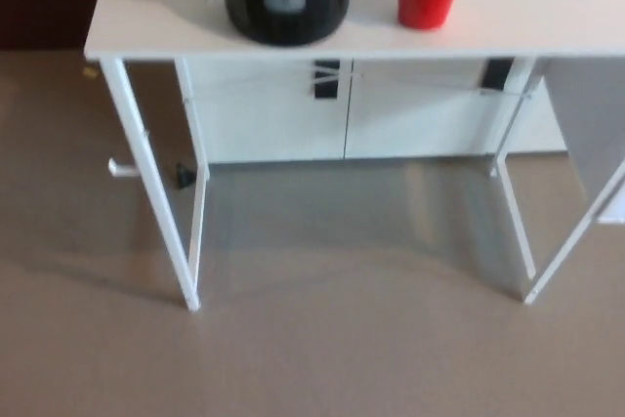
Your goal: The robot walk towards a table in front and uses its left hand to pick up the pot from the base and pour water to the cup on the right hand side
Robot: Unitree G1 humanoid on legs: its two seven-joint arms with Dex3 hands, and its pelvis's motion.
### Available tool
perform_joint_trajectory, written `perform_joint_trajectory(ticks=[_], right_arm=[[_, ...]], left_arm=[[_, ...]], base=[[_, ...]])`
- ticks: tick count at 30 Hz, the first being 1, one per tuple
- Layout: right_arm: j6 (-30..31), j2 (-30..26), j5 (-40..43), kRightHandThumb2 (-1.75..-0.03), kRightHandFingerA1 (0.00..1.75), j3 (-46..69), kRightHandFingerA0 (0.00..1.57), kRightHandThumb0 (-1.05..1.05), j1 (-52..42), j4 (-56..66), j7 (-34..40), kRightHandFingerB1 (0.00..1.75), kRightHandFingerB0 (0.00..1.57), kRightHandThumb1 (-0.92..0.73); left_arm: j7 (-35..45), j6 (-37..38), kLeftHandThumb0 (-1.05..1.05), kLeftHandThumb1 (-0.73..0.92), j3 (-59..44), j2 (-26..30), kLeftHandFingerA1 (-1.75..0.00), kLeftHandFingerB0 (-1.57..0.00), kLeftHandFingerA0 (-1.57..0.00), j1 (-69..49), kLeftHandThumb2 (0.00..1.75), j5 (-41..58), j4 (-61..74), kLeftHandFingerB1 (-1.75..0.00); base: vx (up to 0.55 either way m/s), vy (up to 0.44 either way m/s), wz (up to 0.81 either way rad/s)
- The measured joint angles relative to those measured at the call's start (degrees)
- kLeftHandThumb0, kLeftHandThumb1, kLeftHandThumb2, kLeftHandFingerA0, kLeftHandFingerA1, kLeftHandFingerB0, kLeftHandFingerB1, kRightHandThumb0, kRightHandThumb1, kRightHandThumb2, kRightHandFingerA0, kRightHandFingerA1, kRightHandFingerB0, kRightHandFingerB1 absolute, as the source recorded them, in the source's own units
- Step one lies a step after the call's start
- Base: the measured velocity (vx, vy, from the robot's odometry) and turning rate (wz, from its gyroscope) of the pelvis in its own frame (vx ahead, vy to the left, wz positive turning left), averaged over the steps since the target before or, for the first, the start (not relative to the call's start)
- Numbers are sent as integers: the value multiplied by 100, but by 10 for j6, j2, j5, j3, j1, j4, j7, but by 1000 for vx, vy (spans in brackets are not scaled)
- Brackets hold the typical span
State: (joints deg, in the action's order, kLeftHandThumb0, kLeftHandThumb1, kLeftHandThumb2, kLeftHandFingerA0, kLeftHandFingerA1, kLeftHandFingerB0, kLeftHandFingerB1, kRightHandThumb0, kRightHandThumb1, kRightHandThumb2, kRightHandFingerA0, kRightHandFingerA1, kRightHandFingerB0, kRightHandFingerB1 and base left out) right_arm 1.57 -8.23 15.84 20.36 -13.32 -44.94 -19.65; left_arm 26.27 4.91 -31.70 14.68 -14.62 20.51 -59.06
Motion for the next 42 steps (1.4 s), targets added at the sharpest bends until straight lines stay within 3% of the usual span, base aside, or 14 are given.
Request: perform_joint_trajectory(ticks=[11,12,25,31,32,42], right_arm=[[-1,-2,-7,-56,44,-14,54,-27,-3,14,7,34,26,-56],[-3,-7,-8,-85,61,-14,45,-20,1,11,8,48,14,-40],[-15,-10,-16,-86,60,-17,42,-22,12,-11,16,48,13,-41],[-20,-8,-18,-84,61,-21,43,-23,19,-8,14,47,13,-37],[-20,-8,-18,-56,44,-21,53,-29,19,-8,14,33,25,-54],[-14,-9,-18,-56,44,-22,54,-27,16,11,16,33,26,-55]], left_arm=[[-2,0,-14,34,-1,-3,-60,-12,-41,5,82,4,-1,-47],[-2,0,-16,33,-1,-4,-60,-12,-42,8,81,4,-1,-48],[-1,0,-14,33,5,-5,-62,-16,-45,2,82,4,-2,-49],[0,0,-16,33,5,4,-60,-14,-41,12,82,6,4,-48],[0,0,-16,35,5,4,-60,-12,-42,11,82,6,5,-48],[1,1,-16,33,13,2,-61,-14,-44,4,82,5,7,-48]], base=[[351,-103,18],[326,-159,4],[251,55,-4],[255,114,-7],[89,41,13],[88,-160,5]])
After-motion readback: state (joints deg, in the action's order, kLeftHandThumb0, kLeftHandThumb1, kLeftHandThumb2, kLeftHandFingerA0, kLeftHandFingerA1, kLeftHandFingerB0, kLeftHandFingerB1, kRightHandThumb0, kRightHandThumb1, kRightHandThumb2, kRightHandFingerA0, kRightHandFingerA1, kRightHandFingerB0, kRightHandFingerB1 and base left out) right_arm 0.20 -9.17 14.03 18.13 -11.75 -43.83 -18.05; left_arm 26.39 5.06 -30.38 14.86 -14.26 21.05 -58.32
